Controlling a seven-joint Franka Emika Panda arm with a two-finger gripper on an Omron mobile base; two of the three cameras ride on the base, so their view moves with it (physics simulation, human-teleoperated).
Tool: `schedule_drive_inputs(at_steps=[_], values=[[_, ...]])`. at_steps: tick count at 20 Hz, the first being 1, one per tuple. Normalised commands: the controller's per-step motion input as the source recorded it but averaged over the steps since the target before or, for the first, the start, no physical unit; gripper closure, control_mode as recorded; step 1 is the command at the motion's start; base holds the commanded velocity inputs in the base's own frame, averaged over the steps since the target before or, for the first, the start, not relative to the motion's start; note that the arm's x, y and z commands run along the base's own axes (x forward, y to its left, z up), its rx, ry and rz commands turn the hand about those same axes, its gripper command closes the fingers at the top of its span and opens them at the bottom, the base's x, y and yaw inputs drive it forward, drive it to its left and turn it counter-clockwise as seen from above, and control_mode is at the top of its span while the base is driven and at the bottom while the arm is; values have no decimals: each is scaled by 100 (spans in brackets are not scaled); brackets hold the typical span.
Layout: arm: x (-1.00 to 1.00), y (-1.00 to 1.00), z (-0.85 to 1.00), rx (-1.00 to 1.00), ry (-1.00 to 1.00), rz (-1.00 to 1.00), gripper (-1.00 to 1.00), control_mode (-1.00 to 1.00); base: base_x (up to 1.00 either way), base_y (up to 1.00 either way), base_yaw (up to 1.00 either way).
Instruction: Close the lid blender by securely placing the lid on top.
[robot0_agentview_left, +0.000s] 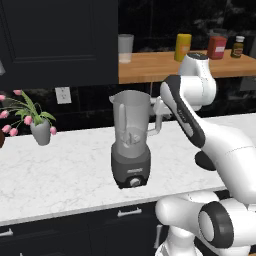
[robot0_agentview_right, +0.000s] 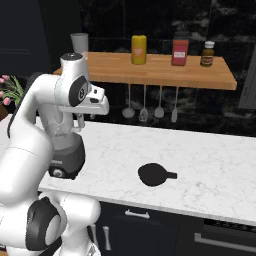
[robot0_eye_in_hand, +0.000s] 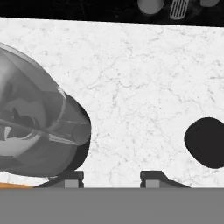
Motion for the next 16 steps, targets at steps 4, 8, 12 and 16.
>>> schedule_drive_inputs(at_steps=[4,8,12,16], values=[[-18,-4,0,1,-5,0,-100,-100,0,0,0],[-46,-49,-11,11,-8,-11,-100,-100,0,0,0],[-50,-84,-38,14,-1,-47,-100,-100,0,0,0],[-30,-85,-50,13,5,-65,-100,-100,0,0,0]])
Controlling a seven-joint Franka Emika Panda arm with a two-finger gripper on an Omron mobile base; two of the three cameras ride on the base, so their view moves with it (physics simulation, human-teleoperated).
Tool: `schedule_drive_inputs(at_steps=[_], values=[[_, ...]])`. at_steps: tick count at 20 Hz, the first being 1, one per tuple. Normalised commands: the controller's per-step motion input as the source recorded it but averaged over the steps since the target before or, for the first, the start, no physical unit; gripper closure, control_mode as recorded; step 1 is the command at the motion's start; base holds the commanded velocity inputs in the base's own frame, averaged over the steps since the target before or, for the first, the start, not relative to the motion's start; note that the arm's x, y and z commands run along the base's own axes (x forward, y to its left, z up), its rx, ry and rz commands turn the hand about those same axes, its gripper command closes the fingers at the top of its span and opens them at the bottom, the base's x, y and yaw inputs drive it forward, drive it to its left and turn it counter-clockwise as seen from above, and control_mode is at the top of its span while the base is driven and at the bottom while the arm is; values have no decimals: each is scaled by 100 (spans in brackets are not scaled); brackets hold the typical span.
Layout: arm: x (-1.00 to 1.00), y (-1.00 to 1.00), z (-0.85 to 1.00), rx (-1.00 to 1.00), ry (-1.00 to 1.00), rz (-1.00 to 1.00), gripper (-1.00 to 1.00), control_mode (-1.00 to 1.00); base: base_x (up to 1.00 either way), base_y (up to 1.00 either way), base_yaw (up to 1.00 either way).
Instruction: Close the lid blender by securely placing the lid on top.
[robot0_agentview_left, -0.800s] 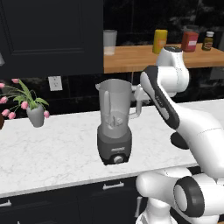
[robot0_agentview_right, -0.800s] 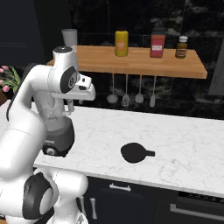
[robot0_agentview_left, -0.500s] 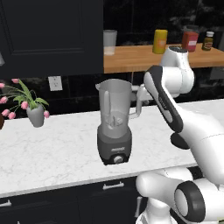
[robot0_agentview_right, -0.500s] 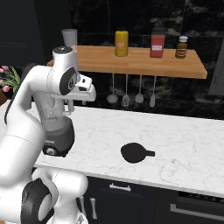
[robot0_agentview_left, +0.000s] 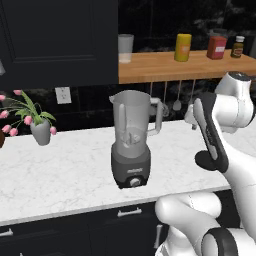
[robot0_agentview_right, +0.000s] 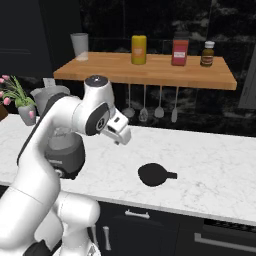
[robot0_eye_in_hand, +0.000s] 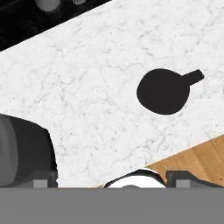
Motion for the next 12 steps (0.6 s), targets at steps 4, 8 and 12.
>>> schedule_drive_inputs(at_steps=[4,8,12], values=[[-16,-98,-58,13,2,-63,-100,-100,0,0,0],[-2,-93,-67,18,1,-53,-100,-100,0,0,0],[10,-53,-67,14,0,-33,-100,-100,0,0,0]])
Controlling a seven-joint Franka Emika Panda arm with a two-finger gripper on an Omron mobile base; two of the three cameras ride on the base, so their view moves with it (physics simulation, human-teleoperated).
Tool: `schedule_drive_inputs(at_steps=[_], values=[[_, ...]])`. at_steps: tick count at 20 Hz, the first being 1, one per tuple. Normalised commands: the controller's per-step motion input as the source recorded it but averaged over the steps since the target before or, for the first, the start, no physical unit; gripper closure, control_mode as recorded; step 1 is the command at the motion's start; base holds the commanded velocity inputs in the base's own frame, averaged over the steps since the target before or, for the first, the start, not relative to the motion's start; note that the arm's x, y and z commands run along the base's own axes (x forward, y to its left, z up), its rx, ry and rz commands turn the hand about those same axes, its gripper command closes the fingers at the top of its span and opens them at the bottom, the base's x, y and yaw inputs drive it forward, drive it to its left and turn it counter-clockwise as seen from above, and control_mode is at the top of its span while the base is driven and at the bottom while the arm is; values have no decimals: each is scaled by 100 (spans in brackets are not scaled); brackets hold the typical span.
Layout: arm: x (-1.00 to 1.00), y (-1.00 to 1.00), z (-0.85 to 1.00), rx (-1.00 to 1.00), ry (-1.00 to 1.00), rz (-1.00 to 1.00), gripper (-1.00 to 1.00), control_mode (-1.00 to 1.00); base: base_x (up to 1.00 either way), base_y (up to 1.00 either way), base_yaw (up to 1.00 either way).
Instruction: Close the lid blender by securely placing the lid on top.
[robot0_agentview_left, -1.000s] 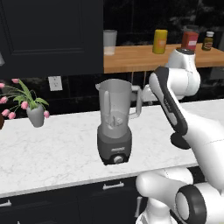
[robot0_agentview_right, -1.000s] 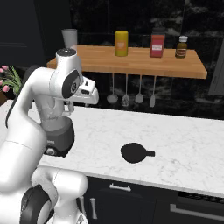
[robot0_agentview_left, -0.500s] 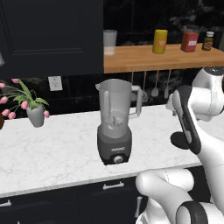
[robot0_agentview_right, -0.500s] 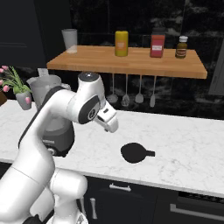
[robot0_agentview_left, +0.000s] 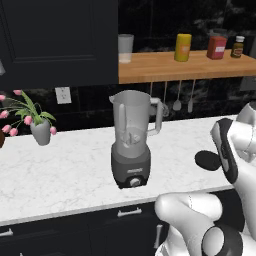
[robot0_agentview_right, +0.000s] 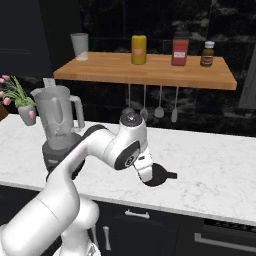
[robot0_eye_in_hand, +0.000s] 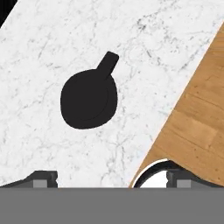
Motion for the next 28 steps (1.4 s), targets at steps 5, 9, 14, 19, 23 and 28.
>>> schedule_drive_inputs(at_steps=[5,9,14,19,23,28], values=[[22,-52,-44,9,4,-26,-100,-100,0,0,0],[42,-37,-22,10,1,-12,-100,-100,0,0,0],[51,-27,-12,8,1,-6,-100,-100,0,0,0],[31,-34,-18,7,0,0,-100,-100,0,0,0],[22,-39,-19,4,2,0,-100,-100,0,0,0],[23,-5,-34,0,3,0,-100,-100,0,0,0]])
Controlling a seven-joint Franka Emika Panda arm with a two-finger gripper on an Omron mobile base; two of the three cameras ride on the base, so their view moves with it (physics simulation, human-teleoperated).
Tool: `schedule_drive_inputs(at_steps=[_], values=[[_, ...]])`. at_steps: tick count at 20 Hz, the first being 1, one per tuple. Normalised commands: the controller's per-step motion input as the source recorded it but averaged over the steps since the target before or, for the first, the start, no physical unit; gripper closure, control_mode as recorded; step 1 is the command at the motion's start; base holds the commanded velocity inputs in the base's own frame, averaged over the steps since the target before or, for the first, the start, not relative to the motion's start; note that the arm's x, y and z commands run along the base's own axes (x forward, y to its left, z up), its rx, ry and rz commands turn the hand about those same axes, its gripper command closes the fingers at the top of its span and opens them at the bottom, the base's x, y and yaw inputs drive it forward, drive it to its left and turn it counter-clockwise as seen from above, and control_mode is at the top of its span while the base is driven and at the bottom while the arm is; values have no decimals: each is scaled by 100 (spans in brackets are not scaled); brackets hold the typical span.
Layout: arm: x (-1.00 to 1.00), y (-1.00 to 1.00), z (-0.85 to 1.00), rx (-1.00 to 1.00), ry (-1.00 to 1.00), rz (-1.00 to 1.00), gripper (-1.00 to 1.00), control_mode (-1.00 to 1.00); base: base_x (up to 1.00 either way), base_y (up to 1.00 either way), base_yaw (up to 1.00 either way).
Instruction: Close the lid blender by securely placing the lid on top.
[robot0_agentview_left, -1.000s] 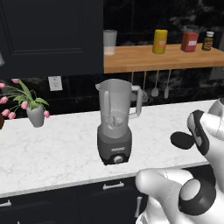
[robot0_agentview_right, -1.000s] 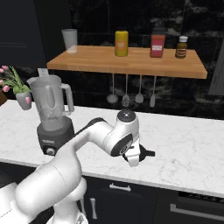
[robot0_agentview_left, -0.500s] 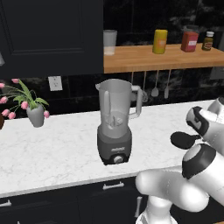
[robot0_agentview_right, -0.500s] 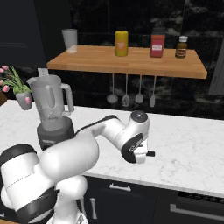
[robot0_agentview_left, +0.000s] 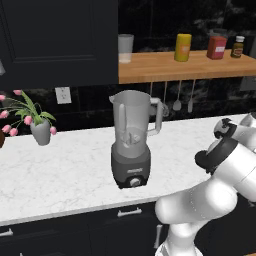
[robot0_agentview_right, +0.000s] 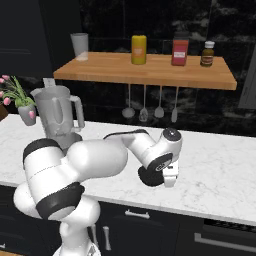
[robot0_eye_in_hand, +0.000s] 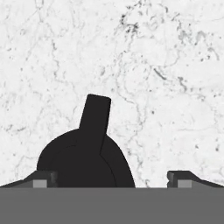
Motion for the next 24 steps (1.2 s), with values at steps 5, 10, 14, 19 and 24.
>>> schedule_drive_inputs(at_steps=[5,10,14,19,24], values=[[28,0,-34,0,5,0,-100,-100,0,0,0],[21,-8,-24,0,2,0,-100,-100,0,0,0],[17,-6,-29,0,0,0,-100,-100,0,0,0],[28,-9,-16,2,0,0,-100,-100,0,0,0],[24,-2,-24,0,0,0,-100,-100,0,0,0]])
